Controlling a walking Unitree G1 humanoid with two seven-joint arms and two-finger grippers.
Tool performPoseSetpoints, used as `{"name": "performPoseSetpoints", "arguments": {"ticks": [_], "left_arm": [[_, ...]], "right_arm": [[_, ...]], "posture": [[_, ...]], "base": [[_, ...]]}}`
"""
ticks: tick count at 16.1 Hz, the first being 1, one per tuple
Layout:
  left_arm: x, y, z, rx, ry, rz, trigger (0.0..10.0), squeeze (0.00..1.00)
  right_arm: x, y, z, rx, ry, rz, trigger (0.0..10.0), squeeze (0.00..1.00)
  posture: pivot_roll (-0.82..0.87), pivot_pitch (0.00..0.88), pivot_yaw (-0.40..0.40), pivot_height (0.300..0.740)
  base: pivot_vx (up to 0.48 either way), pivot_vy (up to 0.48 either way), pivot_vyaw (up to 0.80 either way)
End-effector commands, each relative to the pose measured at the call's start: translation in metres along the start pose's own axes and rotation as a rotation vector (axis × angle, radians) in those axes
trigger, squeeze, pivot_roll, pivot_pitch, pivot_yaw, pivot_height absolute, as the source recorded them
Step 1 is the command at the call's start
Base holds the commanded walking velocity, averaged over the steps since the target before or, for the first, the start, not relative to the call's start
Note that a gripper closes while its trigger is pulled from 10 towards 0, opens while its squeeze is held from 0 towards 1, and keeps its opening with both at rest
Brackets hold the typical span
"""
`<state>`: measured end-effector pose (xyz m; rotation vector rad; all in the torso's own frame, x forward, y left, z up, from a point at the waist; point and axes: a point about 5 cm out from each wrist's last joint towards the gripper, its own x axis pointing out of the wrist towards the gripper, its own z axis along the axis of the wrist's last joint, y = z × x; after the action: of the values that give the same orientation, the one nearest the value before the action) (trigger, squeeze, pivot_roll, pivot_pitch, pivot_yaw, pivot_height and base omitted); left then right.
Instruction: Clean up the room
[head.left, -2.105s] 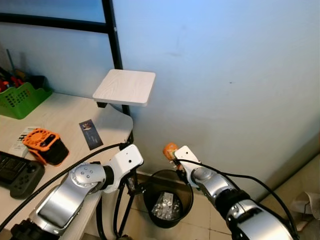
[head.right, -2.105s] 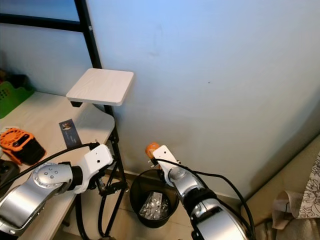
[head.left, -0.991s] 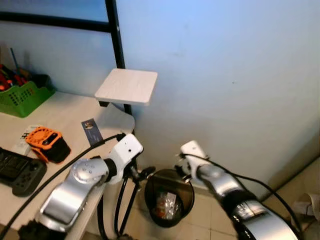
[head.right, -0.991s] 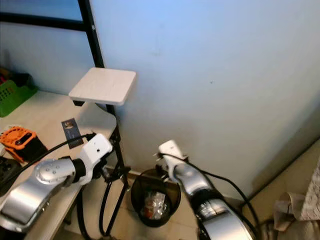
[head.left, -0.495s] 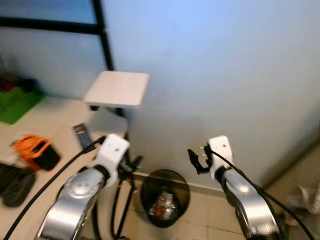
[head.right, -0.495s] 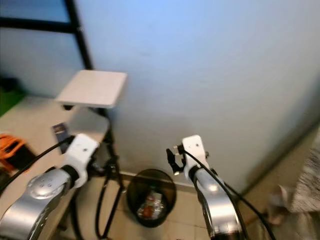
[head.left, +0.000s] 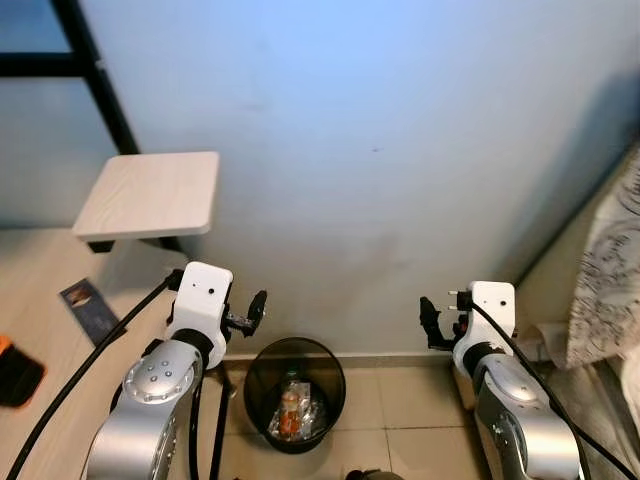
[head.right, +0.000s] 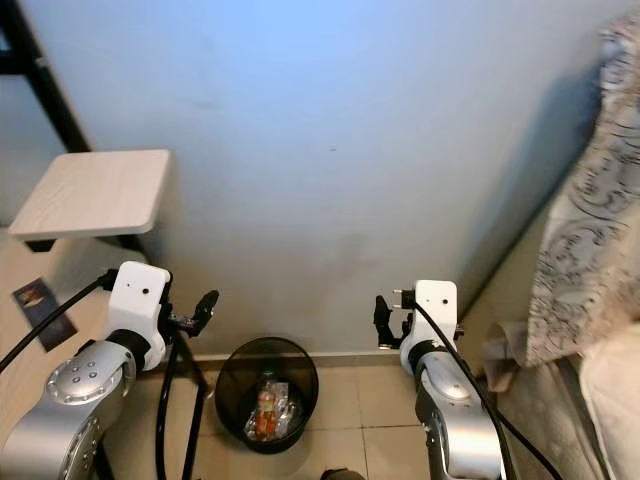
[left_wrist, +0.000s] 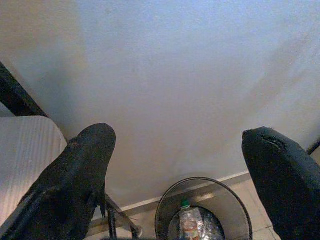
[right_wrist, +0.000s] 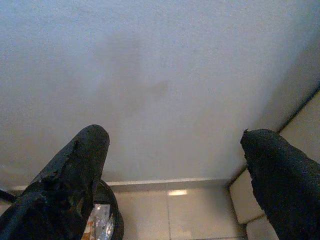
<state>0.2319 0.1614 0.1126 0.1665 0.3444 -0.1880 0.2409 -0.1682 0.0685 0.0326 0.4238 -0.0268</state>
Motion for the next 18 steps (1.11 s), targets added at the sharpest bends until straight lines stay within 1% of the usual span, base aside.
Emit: {"name": "performPoseSetpoints", "arguments": {"ticks": [1,3,4,5,7,8,9,10,12,14,15,18], "left_arm": [[-0.003,0.004,0.001,-0.004,-0.003,0.026,10.0,0.0],[-0.004,0.009,-0.002,0.061,-0.005,0.046,10.0,0.0],[-0.004,0.01,-0.002,0.059,-0.005,0.049,10.0,0.0],[-0.004,0.011,-0.002,0.001,0.0,0.058,10.0,0.0],[-0.003,0.011,-0.003,-0.027,0.01,0.041,10.0,0.0],[-0.003,0.011,-0.003,-0.027,0.01,0.041,10.0,0.0],[-0.001,0.013,-0.001,-0.049,0.011,0.025,10.0,0.0],[-0.001,0.013,-0.001,-0.054,0.009,0.025,10.0,0.0],[0.0,0.013,0.003,-0.077,-0.007,0.009,10.0,0.0],[0.0,0.013,0.005,-0.115,-0.012,0.026,10.0,0.0],[0.0,0.014,0.005,-0.121,-0.007,0.028,10.0,0.0],[0.0,0.013,0.006,-0.138,-0.001,0.007,10.0,0.0]], "right_arm": [[-0.003,-0.001,0.004,0.002,-0.01,-0.01,10.0,0.0],[-0.005,0.001,0.004,0.0,-0.004,-0.01,10.0,0.0],[-0.006,0.001,0.004,0.0,-0.002,-0.011,10.0,0.0],[-0.006,0.001,0.005,-0.02,0.0,-0.015,10.0,0.0],[-0.006,0.001,0.007,-0.032,-0.003,-0.012,10.0,0.0],[-0.006,0.001,0.007,-0.032,-0.003,-0.012,10.0,0.0],[-0.006,0.001,0.009,-0.021,-0.001,0.0,10.0,0.0],[-0.005,0.001,0.009,-0.019,0.0,0.002,10.0,0.0],[-0.005,-0.004,0.01,-0.052,0.008,-0.033,10.0,0.0],[-0.005,-0.006,0.011,-0.045,0.006,-0.041,10.0,0.0],[-0.006,-0.005,0.011,-0.029,0.006,-0.032,10.0,0.0],[-0.007,-0.004,0.014,-0.023,0.001,-0.032,10.0,0.0]], "posture": [[0.0,0.0,0.011,0.74],[0.01,0.0,0.012,0.74],[0.0,0.0,0.013,0.74],[0.0,0.0,0.013,0.74],[0.0,0.0,0.015,0.74],[0.0,0.0,0.015,0.74],[0.01,0.0,0.014,0.74],[0.01,0.0,0.014,0.74],[0.02,0.0,0.012,0.74],[0.02,0.0,0.014,0.74],[0.02,0.0,0.015,0.74],[0.02,0.0,0.014,0.74]], "base": [[0.0,0.0,-0.79],[0.0,0.0,-0.8],[0.0,0.0,-0.8],[0.0,0.0,-0.8],[0.0,0.0,-0.79],[0.0,0.0,-0.79],[0.0,0.0,-0.8],[0.0,0.0,-0.8],[0.0,0.0,-0.79],[0.0,0.0,-0.8],[0.0,0.0,-0.79],[0.0,0.0,-0.8]]}}
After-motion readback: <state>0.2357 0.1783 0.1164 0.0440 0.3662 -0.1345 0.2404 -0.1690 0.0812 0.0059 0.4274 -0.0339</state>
